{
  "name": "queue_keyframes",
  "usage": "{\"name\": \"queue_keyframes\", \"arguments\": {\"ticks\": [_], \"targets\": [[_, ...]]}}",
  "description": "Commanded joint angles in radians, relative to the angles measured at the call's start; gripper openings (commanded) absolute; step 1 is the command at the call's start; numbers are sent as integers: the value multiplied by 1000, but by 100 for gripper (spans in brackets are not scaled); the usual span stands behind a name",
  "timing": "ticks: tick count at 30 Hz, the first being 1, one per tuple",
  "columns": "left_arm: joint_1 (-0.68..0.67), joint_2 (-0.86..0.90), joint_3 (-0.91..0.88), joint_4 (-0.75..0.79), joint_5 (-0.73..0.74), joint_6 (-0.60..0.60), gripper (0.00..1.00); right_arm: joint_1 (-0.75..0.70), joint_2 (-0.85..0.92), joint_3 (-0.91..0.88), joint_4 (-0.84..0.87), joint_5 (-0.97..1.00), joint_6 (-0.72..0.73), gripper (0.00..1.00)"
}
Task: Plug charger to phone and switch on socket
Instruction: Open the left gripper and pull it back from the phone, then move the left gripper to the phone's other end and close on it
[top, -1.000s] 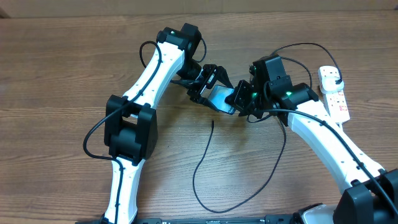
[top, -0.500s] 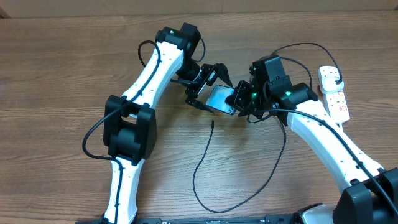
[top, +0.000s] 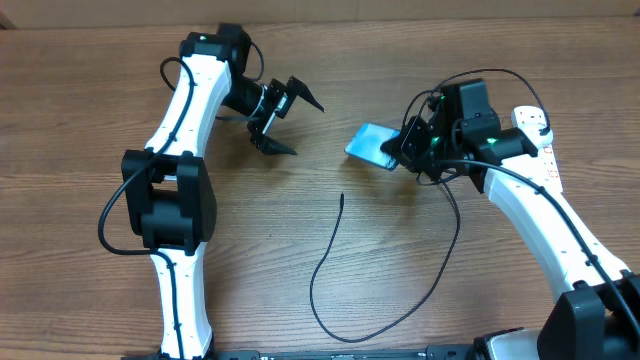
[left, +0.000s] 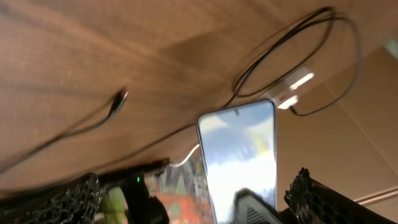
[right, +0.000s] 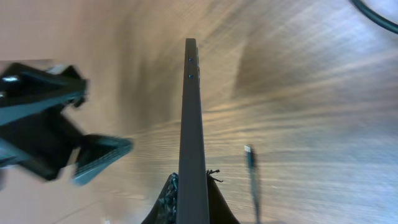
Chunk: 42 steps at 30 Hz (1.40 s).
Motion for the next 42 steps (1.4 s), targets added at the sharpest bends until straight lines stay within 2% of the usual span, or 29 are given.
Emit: {"name": "queue_keyframes", "arguments": {"ticks": [1,11,16,23,34,37,42], "targets": [[-6,-72,24,58,-14,29,99,-14,-1,19,55,-127,67,4],[-7,-167,24,217,-72,-119,100,-15,-1,19,185,-163,282,4],[-7,-191,24,259,-70,-230,100,-15,-1,19,298,-164,470,4],[-19,-197,24,343,-71,-299,100,-14,-1,19,437,-163,707,4],[-69,-197,24,511,-79,-402,100,-14,-1,19,470,-164,1054,4],[-78,-197,24,512,-96,-435,99,-14,-1,19,489,-164,1102,4],[-93,-197,24,522,-103,-458,100,-14,-1,19,579,-164,1102,4]]}}
